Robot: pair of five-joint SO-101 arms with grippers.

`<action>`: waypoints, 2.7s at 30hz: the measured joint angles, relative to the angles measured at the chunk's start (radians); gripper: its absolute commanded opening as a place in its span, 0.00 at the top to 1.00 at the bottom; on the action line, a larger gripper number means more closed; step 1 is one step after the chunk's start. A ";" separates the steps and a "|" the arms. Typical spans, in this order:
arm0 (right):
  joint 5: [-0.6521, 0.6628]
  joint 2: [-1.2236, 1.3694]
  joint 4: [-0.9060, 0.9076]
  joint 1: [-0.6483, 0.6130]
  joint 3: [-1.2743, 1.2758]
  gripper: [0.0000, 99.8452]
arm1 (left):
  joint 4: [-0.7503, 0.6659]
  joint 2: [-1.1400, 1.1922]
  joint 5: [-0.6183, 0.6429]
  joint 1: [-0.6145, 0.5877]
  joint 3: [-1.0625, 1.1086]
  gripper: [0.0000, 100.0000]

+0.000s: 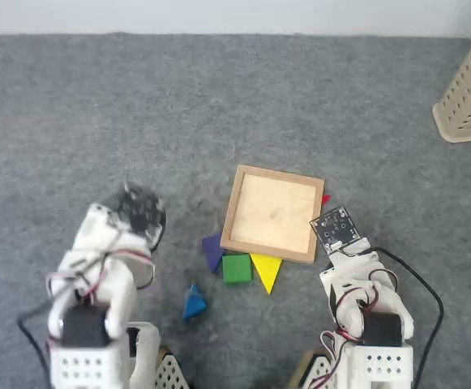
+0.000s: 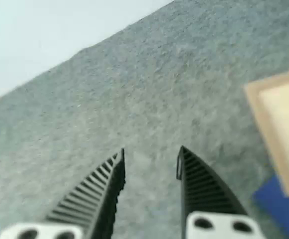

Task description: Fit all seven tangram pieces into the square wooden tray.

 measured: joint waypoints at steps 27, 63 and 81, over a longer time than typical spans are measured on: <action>0.000 0.000 0.000 0.000 0.000 0.99 | -0.152 1.662 0.358 0.390 -0.766 0.83; 0.000 0.000 0.000 0.000 0.000 0.99 | -0.470 1.718 0.635 0.123 -0.802 0.99; 0.000 0.000 0.000 0.000 0.000 0.99 | -0.242 2.005 0.463 0.193 -1.191 0.90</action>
